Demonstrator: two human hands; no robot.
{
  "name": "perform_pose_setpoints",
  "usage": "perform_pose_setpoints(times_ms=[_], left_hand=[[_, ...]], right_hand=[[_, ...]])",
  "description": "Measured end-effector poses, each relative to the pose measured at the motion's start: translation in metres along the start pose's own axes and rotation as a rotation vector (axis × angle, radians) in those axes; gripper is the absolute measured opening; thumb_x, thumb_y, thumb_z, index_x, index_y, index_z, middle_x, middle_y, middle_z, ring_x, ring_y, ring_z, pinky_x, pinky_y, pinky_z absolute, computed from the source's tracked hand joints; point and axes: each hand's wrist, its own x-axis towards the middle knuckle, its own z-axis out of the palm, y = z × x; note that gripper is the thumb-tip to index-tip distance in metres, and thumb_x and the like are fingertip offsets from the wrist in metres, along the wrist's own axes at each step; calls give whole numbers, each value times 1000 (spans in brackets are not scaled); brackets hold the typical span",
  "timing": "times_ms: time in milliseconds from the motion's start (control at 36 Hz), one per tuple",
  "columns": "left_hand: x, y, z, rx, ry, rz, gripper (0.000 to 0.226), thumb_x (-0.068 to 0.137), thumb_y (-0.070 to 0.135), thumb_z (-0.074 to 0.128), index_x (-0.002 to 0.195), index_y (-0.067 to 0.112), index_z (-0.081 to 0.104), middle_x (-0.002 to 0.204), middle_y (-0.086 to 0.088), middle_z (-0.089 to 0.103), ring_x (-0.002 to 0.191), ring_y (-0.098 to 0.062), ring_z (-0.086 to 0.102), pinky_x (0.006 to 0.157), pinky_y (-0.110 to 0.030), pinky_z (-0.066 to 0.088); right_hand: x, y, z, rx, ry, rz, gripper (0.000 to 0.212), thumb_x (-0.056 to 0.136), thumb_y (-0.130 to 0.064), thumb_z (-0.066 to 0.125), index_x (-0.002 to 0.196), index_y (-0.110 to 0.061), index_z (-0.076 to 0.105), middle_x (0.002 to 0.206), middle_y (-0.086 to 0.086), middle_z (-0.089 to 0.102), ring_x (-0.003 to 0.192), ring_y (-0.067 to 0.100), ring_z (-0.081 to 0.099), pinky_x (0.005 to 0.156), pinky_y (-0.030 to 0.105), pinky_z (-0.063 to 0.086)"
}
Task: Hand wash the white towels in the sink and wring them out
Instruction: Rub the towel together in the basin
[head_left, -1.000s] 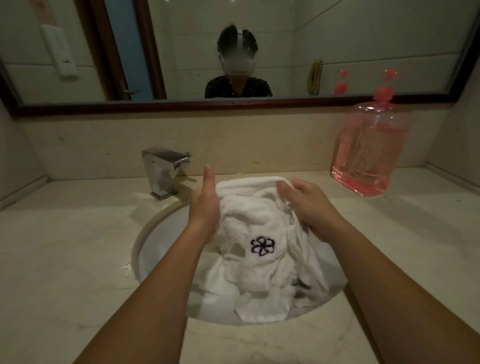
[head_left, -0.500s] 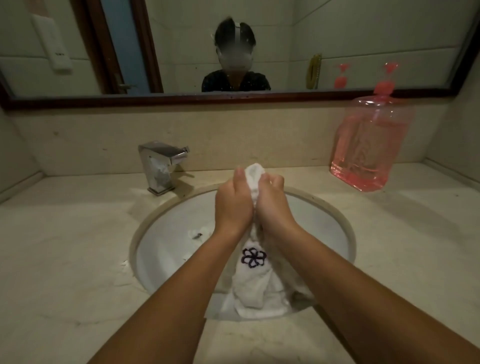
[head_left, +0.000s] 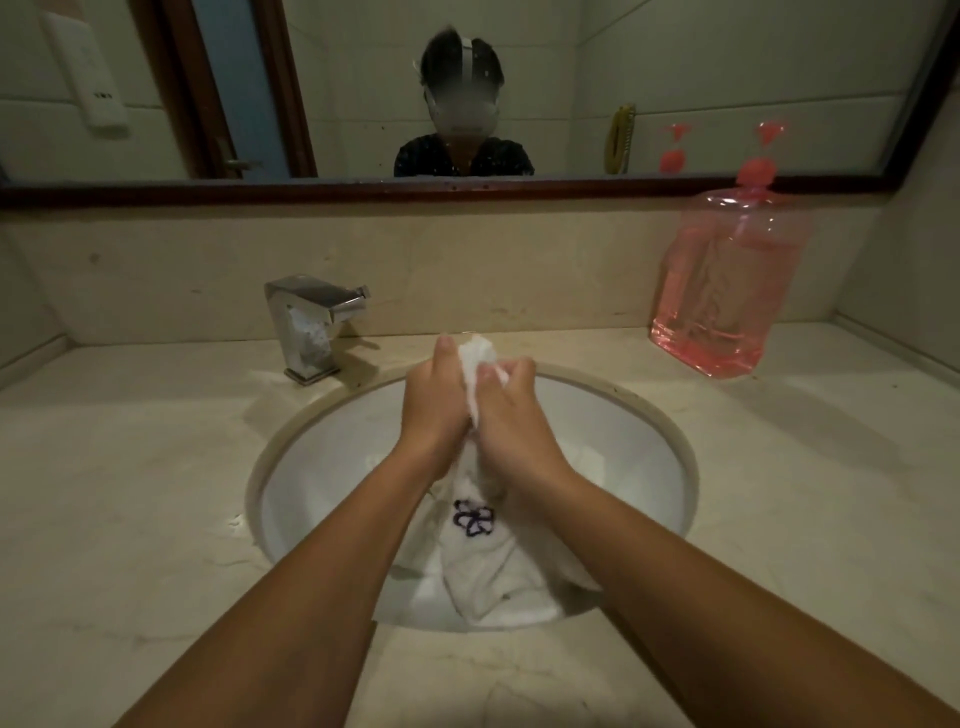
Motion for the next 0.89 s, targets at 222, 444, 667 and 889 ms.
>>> perform_pose_setpoints(times_ms=[222, 444, 667, 889], left_hand=[[0, 2, 3, -52, 50, -18, 62, 114, 48, 33, 91, 7, 74, 92, -13, 78, 91, -32, 74, 85, -43, 57], [-8, 1, 6, -100, -30, -40, 55, 114, 47, 36, 102, 12, 78, 96, -7, 79, 91, -22, 76, 81, -32, 59], [9, -1, -27, -445, -302, -255, 99, 102, 78, 13, 134, 0, 66, 125, -23, 74, 113, -34, 74, 96, -46, 57], [4, -9, -22, -497, -242, -137, 103, 83, 92, 34, 116, 5, 78, 127, -26, 71, 123, -44, 67, 114, -65, 44]], right_hand=[[-8, -4, -5, 95, -3, 45, 25, 116, -43, 31, 129, -23, 38, 118, 6, 66, 102, 18, 68, 81, 34, 54], [19, 4, -13, 111, -47, 87, 31, 114, -47, 38, 131, -22, 41, 113, 3, 65, 98, 18, 69, 71, 34, 57], [23, -6, -54, 483, -297, 381, 76, 102, -73, 44, 127, -9, 76, 123, 17, 77, 114, 34, 75, 104, 47, 57], [11, -26, -65, 776, -659, 203, 56, 98, -54, 59, 109, -3, 80, 110, 19, 74, 108, 32, 71, 109, 45, 52]])
